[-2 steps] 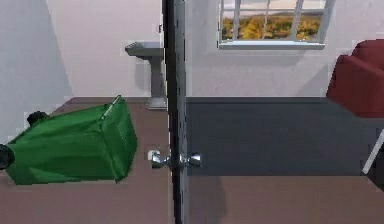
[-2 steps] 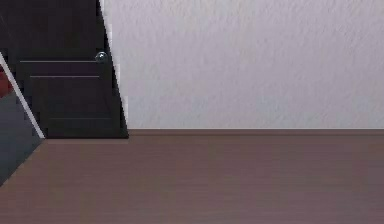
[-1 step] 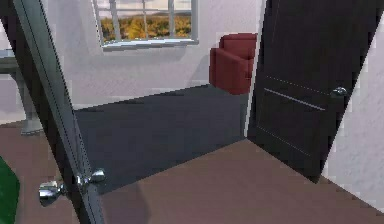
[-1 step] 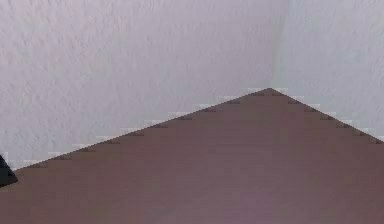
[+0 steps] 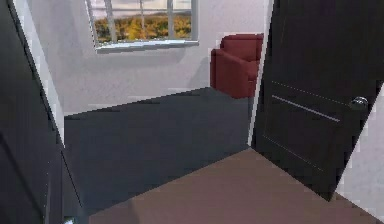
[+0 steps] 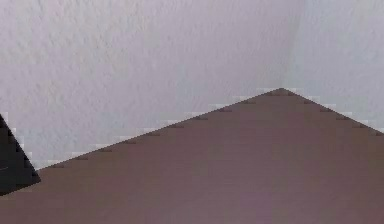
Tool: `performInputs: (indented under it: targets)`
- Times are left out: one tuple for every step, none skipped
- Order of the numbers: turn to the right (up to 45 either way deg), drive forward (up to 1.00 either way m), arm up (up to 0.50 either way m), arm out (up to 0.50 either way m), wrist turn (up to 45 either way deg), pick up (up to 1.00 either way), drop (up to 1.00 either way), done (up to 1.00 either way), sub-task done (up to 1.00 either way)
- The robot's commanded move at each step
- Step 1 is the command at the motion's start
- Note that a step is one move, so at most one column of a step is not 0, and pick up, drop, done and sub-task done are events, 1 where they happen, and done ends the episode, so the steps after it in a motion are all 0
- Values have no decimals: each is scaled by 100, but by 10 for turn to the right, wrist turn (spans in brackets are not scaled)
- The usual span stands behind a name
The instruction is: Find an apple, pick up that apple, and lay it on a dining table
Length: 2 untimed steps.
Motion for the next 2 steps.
performInputs:
  targets:
    - [180,0,0,0,0,0,0,0,0]
    - [0,45,0,0,0,0,0,0,0]
